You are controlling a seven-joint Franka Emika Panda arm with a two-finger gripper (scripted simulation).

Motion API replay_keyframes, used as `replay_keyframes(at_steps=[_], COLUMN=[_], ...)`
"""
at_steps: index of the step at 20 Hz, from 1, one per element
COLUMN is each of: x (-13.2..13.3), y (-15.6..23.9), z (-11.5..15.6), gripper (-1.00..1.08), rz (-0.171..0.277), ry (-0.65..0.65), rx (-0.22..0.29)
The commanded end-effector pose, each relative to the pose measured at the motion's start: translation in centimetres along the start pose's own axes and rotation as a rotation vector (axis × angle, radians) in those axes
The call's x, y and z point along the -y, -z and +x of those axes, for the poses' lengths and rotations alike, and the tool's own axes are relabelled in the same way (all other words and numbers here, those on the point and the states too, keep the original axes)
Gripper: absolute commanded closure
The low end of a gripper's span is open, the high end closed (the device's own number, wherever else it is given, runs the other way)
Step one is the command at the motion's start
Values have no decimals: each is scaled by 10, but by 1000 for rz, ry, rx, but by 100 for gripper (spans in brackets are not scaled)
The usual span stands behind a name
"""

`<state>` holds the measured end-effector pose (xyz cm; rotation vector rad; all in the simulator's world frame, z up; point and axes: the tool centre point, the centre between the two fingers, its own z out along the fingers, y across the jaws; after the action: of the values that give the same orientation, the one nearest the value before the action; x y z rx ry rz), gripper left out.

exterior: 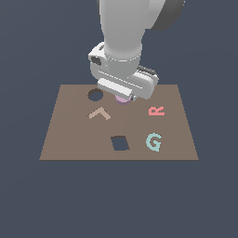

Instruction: Insert a designated object into the corresponding slot on a board.

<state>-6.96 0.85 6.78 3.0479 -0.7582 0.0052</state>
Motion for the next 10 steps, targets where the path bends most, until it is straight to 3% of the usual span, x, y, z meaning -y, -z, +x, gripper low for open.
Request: replay_keyframes(at_steps=[1, 10], x=[1, 3], y=[-8, -17], z=[-6, -12], gripper=[-92, -92], rz=[-1, -1], ry=[-30, -55], rx=[1, 4])
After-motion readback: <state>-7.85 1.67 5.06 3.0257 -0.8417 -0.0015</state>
